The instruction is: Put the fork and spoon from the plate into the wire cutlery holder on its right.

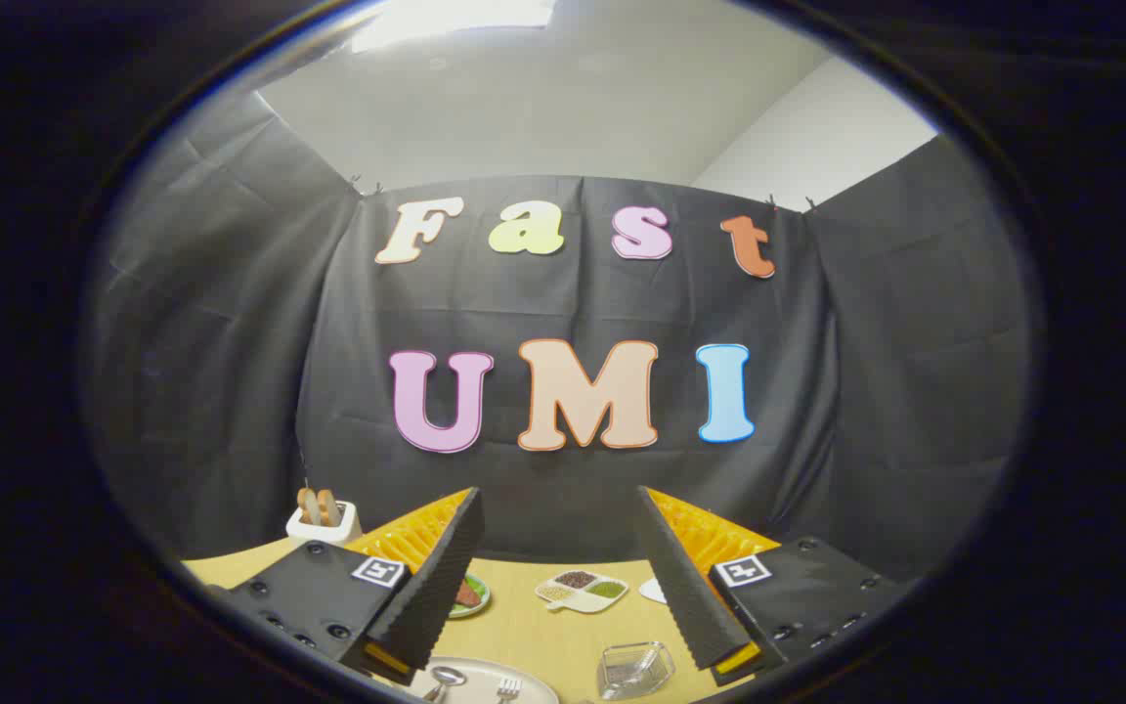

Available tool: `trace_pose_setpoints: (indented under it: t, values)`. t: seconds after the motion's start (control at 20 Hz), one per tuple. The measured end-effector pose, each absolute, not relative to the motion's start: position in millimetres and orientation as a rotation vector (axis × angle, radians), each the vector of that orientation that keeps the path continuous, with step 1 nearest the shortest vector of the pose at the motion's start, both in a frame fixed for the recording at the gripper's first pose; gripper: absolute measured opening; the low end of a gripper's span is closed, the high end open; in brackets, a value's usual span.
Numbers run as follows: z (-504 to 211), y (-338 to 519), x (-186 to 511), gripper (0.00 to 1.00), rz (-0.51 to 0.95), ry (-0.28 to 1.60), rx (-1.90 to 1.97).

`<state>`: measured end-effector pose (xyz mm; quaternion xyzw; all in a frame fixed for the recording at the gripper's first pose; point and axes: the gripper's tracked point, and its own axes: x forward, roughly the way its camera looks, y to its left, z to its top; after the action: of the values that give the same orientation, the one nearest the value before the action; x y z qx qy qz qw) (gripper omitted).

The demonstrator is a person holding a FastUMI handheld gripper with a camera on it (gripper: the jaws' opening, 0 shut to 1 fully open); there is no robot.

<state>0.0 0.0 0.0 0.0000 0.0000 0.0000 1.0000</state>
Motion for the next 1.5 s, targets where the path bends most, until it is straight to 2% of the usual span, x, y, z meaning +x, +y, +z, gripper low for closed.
trace_pose_setpoints:
  t: [1.5]
  values:
    - [-15.6, 30.4, 7.5, 0.99, 0.073, 0.031, -0.02]
